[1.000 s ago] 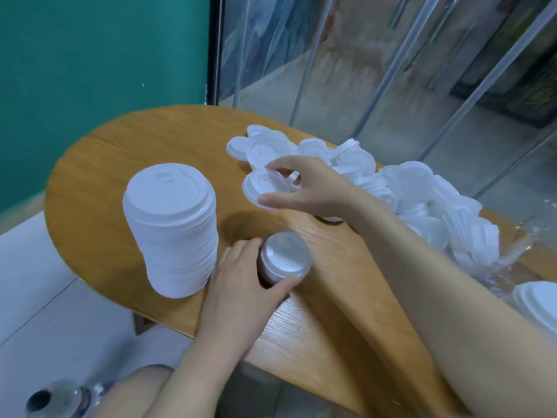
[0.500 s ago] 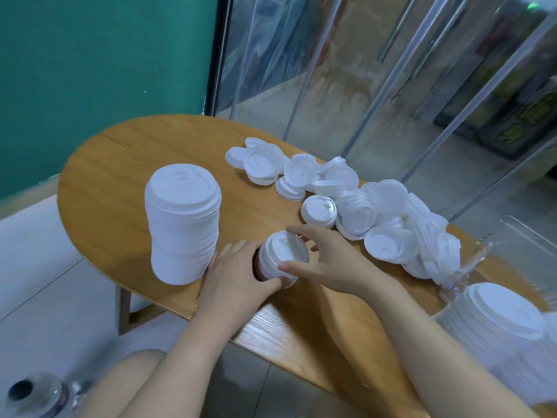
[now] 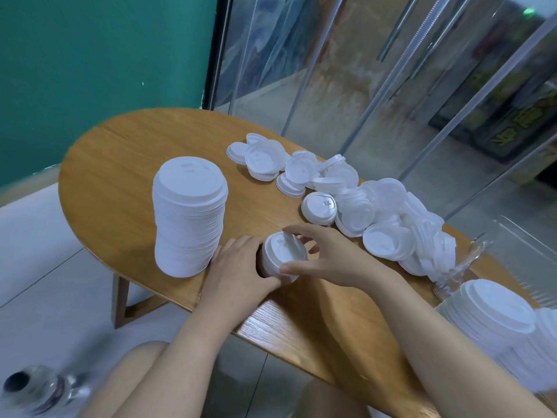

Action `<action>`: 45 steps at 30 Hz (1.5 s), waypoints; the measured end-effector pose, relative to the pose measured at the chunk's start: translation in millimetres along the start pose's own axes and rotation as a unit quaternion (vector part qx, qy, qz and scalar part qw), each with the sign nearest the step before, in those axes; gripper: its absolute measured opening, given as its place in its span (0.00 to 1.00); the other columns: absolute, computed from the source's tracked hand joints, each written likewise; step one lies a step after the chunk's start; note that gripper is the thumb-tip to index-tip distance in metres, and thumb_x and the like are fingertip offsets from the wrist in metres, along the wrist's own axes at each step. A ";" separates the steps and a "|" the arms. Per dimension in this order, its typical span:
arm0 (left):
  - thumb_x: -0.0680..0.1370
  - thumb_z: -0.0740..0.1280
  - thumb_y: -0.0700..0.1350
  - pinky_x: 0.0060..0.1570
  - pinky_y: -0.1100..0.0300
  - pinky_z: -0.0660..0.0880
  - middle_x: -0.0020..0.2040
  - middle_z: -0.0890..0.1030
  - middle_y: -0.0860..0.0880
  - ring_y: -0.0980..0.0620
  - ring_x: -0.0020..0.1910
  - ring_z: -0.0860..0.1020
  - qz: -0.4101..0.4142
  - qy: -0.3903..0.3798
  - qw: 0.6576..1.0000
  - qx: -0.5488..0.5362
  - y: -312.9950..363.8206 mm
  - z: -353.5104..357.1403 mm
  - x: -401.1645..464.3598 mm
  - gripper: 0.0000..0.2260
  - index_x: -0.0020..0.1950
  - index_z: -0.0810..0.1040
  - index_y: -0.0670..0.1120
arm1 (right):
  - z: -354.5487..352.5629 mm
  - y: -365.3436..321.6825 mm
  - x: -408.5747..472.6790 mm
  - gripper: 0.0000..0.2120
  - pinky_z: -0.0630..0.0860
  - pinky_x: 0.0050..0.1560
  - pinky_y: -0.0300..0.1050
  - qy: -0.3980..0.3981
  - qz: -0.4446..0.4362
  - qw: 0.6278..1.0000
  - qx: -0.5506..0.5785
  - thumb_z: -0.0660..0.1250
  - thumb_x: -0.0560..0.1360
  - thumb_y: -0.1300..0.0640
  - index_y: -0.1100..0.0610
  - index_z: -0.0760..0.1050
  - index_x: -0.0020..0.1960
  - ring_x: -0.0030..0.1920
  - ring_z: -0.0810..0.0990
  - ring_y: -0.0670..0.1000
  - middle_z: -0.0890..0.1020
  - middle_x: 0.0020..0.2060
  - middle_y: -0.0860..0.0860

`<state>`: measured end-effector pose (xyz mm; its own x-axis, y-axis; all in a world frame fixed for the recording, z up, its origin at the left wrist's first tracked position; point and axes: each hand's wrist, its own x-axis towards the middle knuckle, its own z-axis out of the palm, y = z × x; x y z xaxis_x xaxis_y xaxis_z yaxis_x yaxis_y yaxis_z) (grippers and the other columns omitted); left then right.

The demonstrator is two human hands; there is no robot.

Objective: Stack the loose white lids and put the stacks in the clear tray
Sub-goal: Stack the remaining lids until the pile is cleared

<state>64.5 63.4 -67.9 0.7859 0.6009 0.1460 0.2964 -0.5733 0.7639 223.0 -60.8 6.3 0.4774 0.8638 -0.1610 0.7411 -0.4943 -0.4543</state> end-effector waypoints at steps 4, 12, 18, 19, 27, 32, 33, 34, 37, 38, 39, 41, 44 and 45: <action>0.67 0.72 0.64 0.52 0.59 0.62 0.54 0.75 0.63 0.56 0.55 0.69 0.006 -0.006 1.000 -0.023 3.6 -4.0 -2.8 0.30 0.68 0.73 0.62 | -0.4 0.5 -1.2 0.29 0.76 0.62 0.41 0.010 0.003 1.000 0.022 0.68 0.76 0.32 0.43 0.73 0.73 0.61 0.76 0.36 0.78 0.61 0.34; 0.67 0.67 0.70 0.56 0.58 0.65 0.58 0.75 0.63 0.58 0.57 0.68 0.019 -0.015 0.999 -0.024 5.4 -7.2 -6.1 0.31 0.69 0.71 0.63 | 3.7 9.4 2.6 0.25 0.77 0.59 0.38 -0.014 -0.016 0.999 0.035 0.71 0.77 0.38 0.43 0.74 0.72 0.61 0.77 0.38 0.78 0.62 0.34; 0.69 0.72 0.69 0.53 0.61 0.58 0.56 0.73 0.64 0.58 0.56 0.68 0.013 0.005 1.000 -0.012 2.8 -1.4 -3.9 0.32 0.70 0.71 0.62 | -32.8 5.9 58.1 0.15 0.74 0.58 0.36 0.116 -0.018 0.988 0.097 0.74 0.77 0.45 0.50 0.81 0.62 0.56 0.80 0.41 0.83 0.56 0.44; 0.69 0.72 0.69 0.53 0.62 0.58 0.56 0.73 0.64 0.58 0.57 0.68 0.012 0.009 1.000 -0.010 2.8 -0.1 -4.1 0.32 0.69 0.71 0.61 | -40.2 3.0 74.3 0.16 0.73 0.59 0.36 0.140 -0.025 0.986 0.082 0.74 0.77 0.46 0.50 0.80 0.62 0.58 0.79 0.41 0.83 0.58 0.44; 0.69 0.72 0.68 0.52 0.64 0.61 0.53 0.72 0.64 0.61 0.54 0.67 -0.012 0.046 0.999 -0.011 1.7 5.9 -5.2 0.29 0.67 0.69 0.66 | -55.9 1.4 179.7 0.39 0.69 0.71 0.57 0.123 -0.107 0.968 -0.192 0.77 0.67 0.35 0.48 0.71 0.73 0.72 0.68 0.52 0.74 0.70 0.45; 0.68 0.72 0.69 0.55 0.67 0.63 0.54 0.70 0.70 0.64 0.56 0.67 -0.007 0.045 0.999 -0.017 -1.5 8.7 -3.2 0.31 0.68 0.66 0.68 | -47.8 -3.9 218.5 0.44 0.62 0.73 0.52 0.124 -0.094 0.971 -0.184 0.79 0.68 0.37 0.48 0.65 0.78 0.76 0.64 0.51 0.70 0.74 0.45; 0.68 0.71 0.70 0.56 0.69 0.61 0.55 0.69 0.71 0.65 0.56 0.66 -0.005 0.043 0.999 -0.014 -2.4 9.1 -2.9 0.31 0.68 0.66 0.67 | -45.7 -2.5 225.3 0.44 0.62 0.72 0.50 0.121 -0.091 0.970 -0.189 0.78 0.68 0.37 0.48 0.65 0.78 0.75 0.65 0.51 0.70 0.74 0.46; 0.67 0.69 0.71 0.56 0.70 0.60 0.55 0.69 0.72 0.66 0.55 0.65 -0.003 0.041 0.999 -0.009 -3.3 8.9 -2.3 0.31 0.68 0.66 0.67 | -44.1 -1.0 231.3 0.44 0.62 0.69 0.49 0.116 -0.087 0.969 -0.198 0.78 0.68 0.36 0.48 0.65 0.77 0.74 0.67 0.51 0.71 0.73 0.46; 0.65 0.63 0.74 0.56 0.68 0.59 0.58 0.70 0.70 0.65 0.57 0.66 0.001 0.034 0.999 0.005 -6.1 9.2 -0.4 0.33 0.69 0.66 0.67 | -41.8 0.5 238.5 0.43 0.67 0.66 0.48 0.099 -0.086 0.968 -0.215 0.78 0.69 0.37 0.50 0.65 0.77 0.69 0.71 0.52 0.74 0.70 0.47; 0.65 0.63 0.74 0.55 0.67 0.59 0.58 0.70 0.70 0.65 0.57 0.67 0.001 0.032 0.999 0.006 -6.9 9.8 0.2 0.33 0.69 0.66 0.67 | -42.6 0.6 237.4 0.43 0.68 0.66 0.49 0.099 -0.087 0.967 -0.216 0.77 0.69 0.38 0.50 0.64 0.78 0.69 0.72 0.53 0.74 0.70 0.48; 0.65 0.63 0.73 0.55 0.67 0.59 0.58 0.70 0.70 0.65 0.56 0.67 0.000 0.031 1.000 0.004 -7.5 10.1 0.6 0.33 0.68 0.67 0.67 | -43.2 0.4 235.5 0.43 0.69 0.66 0.49 0.097 -0.086 0.967 -0.217 0.77 0.70 0.38 0.51 0.65 0.78 0.68 0.72 0.53 0.74 0.69 0.48; 0.65 0.64 0.73 0.56 0.70 0.57 0.56 0.69 0.71 0.65 0.54 0.66 0.001 0.031 1.000 -0.004 -7.7 10.5 0.8 0.32 0.67 0.67 0.67 | -44.9 0.9 230.6 0.42 0.72 0.64 0.50 0.089 -0.079 0.969 -0.214 0.77 0.69 0.38 0.51 0.67 0.77 0.65 0.73 0.52 0.74 0.66 0.46; 0.66 0.65 0.73 0.59 0.73 0.56 0.55 0.68 0.73 0.66 0.54 0.65 0.007 0.037 0.999 -0.006 -7.2 9.9 0.5 0.30 0.67 0.65 0.69 | -46.4 3.5 221.1 0.39 0.73 0.61 0.50 0.070 -0.068 0.974 -0.204 0.79 0.66 0.37 0.50 0.71 0.71 0.61 0.73 0.50 0.72 0.60 0.43; 0.66 0.66 0.72 0.59 0.71 0.58 0.56 0.69 0.72 0.65 0.55 0.65 0.008 0.035 0.999 -0.005 -6.9 9.8 0.2 0.30 0.66 0.64 0.70 | -46.4 4.9 216.6 0.39 0.73 0.60 0.49 0.065 -0.062 0.978 -0.191 0.80 0.65 0.37 0.50 0.71 0.70 0.61 0.73 0.49 0.72 0.60 0.42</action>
<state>68.0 62.1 -79.3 0.7499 0.6302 0.2015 0.2788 -0.5772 0.7675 351.9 119.3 9.8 0.4108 0.9117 -0.0021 0.9071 -0.4089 -0.0994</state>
